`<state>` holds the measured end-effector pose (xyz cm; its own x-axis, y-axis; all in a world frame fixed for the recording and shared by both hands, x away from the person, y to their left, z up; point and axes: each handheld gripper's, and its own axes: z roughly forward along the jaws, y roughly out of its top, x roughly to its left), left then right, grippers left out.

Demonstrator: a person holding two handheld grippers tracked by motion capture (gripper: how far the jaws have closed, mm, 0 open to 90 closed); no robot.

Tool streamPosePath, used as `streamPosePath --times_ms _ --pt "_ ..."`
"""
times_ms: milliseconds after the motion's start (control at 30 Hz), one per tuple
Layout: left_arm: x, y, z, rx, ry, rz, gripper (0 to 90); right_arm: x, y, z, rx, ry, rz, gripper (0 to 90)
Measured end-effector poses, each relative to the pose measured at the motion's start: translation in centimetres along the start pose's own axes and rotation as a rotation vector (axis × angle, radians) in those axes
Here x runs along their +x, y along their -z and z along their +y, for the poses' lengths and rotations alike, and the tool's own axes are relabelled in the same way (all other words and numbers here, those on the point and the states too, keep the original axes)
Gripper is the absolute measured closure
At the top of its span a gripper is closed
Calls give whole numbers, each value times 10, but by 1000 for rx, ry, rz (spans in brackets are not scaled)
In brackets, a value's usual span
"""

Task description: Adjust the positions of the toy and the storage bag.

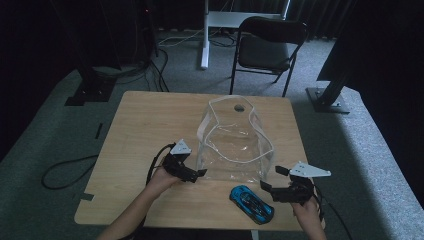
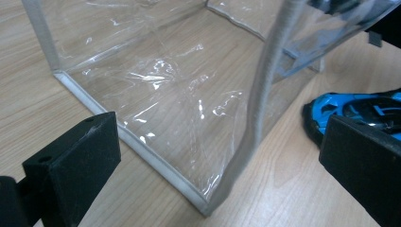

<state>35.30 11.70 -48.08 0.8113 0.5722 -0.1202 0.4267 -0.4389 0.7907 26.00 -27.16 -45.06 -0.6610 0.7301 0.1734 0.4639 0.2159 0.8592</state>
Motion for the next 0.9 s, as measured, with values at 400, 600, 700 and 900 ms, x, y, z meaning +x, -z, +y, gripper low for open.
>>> streamPosePath --times_ms 400,600,700,900 --pt "10 17 -10 21 2 63 2 13 -5 -18 70 -2 55 115" --pt "19 30 -18 17 22 102 2 18 -12 -24 81 -1 74 116" --pt "24 36 -24 10 42 122 2 20 -15 -24 84 3 90 116" --pt "33 51 -37 0 84 167 2 28 -22 -28 114 27 95 115"
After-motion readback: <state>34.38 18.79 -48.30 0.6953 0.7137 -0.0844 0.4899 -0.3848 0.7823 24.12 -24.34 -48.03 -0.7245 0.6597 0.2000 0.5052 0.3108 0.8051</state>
